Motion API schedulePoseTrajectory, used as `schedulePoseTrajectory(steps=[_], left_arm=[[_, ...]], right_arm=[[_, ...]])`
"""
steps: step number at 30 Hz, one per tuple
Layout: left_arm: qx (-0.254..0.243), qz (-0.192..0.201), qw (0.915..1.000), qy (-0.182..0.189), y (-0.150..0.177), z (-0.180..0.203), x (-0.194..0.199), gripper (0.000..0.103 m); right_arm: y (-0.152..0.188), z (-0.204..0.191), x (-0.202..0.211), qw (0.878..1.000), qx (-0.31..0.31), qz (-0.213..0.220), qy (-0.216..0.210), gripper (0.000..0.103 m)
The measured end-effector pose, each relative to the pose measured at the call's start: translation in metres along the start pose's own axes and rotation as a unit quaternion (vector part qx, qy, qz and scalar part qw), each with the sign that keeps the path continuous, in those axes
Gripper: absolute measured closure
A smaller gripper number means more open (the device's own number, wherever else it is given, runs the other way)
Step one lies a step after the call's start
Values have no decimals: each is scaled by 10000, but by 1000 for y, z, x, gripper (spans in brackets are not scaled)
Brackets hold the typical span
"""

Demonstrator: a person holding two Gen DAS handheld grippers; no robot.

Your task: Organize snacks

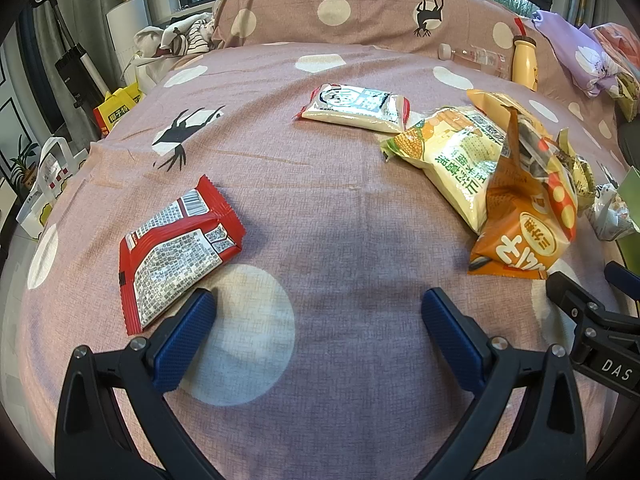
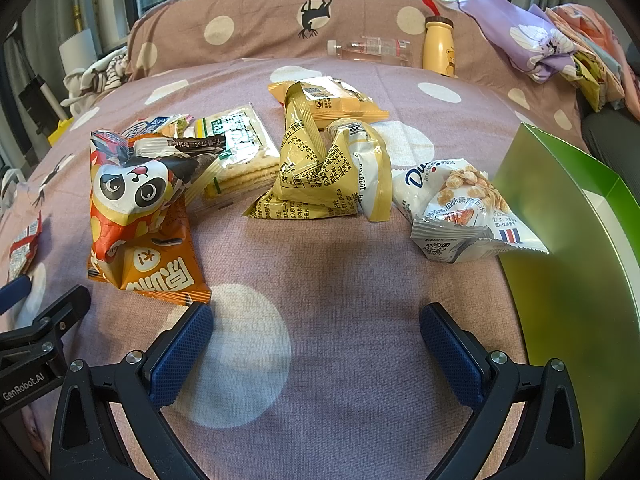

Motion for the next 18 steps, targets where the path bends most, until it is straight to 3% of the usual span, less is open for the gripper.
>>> schedulePoseTrajectory(steps=[18], left_arm=[[-29,-67,10000,-54,-1,1,-2,0]], right_arm=[[0,0,0,10000,0,1,0,0]])
Point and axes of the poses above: each gripper's, at about its wrist camera, not at the fingertips, and x roughly against the way its jaws point, z to its right, y to its underside, the point moved 10 cm from there along -x, roughly the way its jaws point, and after that the axes turned 14 degrees about -x, right-handed, at the moved point
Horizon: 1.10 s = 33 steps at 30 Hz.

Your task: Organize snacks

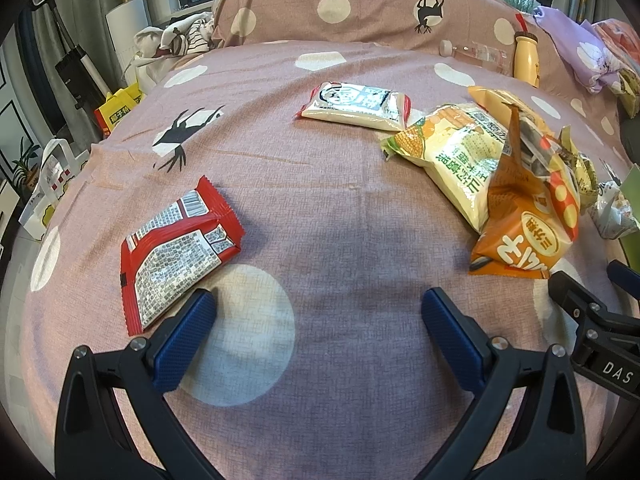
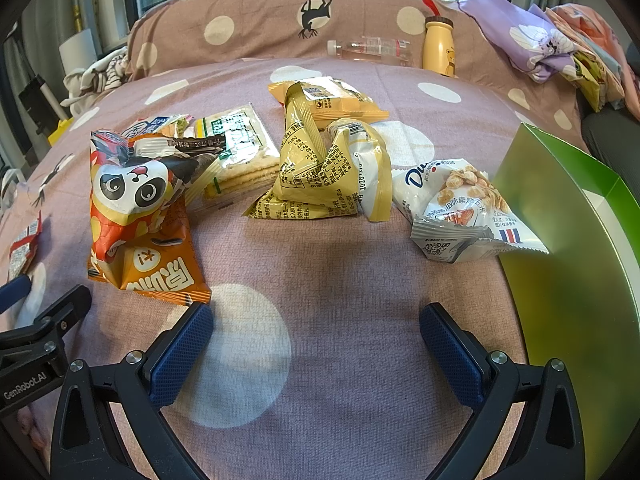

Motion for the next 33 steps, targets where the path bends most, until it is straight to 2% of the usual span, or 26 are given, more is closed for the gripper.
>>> schedulePoseTrajectory(steps=[6,9,11,13,15,17,20,25,28,31,33], left_arm=[[52,-35,9999,145,2,-2,3,0],[8,-216,9997,136,7,2,9,0],[43,-259,9993,277,7,4,18,0],[316,-130,9982,495,0,1,34,0],[599,-1,9959,672,-9,-3,51,0],[675,50,9949,751,-19,-6,65,0],[652,242,9957,616,-35,-14,87,0],[586,567,9966,89,-61,-37,107,0],[769,523,9956,89,-56,-49,98,0],[914,468,9945,224,-46,-53,88,0],[1064,500,9930,142,-41,-63,84,1]], right_arm=[[0,-1,0,10000,12,-14,49,0],[-6,-1,-1,9999,-12,-95,110,0],[-3,0,5,9996,-81,-254,15,0],[-2,-4,16,9985,-201,-444,-233,0],[-7,-6,34,9979,-312,-352,-445,0],[-17,-9,56,9984,-283,-183,-445,0],[-39,-15,93,9982,-415,74,-427,0],[-80,-58,139,9873,-584,326,-1444,0],[-91,-88,133,9876,-379,358,-1480,0],[-79,-108,114,9903,-106,371,-1335,0],[-67,-114,107,9901,-1,470,-1324,0]])
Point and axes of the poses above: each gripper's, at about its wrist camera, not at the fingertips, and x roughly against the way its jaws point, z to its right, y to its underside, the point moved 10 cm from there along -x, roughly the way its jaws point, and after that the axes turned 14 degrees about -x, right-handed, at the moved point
